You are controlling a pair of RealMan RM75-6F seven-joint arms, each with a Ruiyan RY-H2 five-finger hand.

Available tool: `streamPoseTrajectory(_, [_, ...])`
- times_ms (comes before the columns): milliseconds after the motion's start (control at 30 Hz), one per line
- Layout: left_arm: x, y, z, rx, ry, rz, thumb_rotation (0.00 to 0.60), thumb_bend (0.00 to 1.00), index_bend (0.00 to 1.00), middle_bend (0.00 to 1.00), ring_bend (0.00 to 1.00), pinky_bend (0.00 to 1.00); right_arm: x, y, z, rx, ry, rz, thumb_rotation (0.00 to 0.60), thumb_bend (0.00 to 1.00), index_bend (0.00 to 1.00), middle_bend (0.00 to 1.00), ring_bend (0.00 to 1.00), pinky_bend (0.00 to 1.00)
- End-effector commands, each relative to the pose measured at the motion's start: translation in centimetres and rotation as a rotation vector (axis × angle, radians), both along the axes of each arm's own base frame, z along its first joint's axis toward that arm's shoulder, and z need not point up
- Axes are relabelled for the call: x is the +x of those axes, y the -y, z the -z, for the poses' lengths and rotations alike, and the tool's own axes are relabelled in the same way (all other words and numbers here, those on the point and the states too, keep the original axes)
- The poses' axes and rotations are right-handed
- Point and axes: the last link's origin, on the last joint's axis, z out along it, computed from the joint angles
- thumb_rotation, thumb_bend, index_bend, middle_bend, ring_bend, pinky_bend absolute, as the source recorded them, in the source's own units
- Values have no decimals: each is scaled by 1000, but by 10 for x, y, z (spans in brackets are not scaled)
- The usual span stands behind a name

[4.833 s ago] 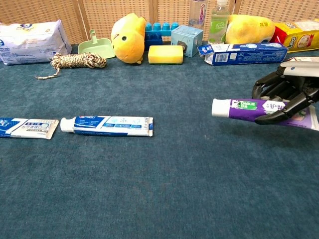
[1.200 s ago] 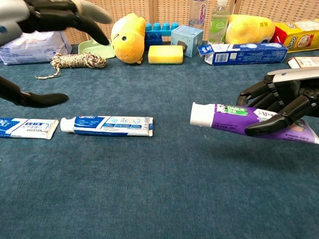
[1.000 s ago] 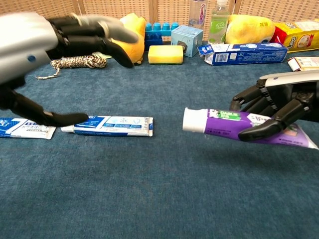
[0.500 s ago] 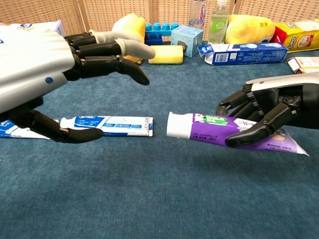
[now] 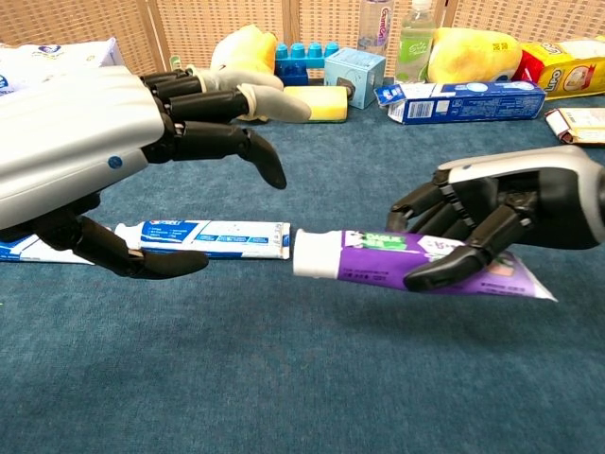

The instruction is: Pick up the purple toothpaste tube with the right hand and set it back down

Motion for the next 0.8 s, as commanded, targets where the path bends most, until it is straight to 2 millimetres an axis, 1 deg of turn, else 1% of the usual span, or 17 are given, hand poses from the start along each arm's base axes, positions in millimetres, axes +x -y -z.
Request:
streamPoseTrajectory(33, [0, 0, 0, 2, -6, -1, 600, 241, 287, 100, 42, 103, 3, 2, 3, 7, -1, -8, 600, 321, 868, 741, 685, 773])
streamPoseTrajectory(200, [0, -1, 2, -7, -18, -9, 600, 242, 305, 100, 43, 103, 11, 6, 10, 31, 6, -14, 600, 322, 867, 741, 685, 773])
streamPoseTrajectory(400, [-1, -1, 3, -11, -24, -18, 600, 240, 315, 103, 43, 104, 16, 9, 13, 47, 27, 1, 600, 322, 867, 741, 686, 773])
streamPoseTrajectory(533, [-1, 0, 3, -8, -30, -17, 600, 240, 321, 104, 43, 103, 19, 12, 12, 51, 41, 7, 600, 322, 867, 741, 686, 773])
streamPoseTrajectory(800, [0, -1, 5, -8, -31, -17, 600, 241, 326, 105, 44, 103, 23, 11, 12, 81, 64, 21, 600, 321, 868, 741, 686, 773])
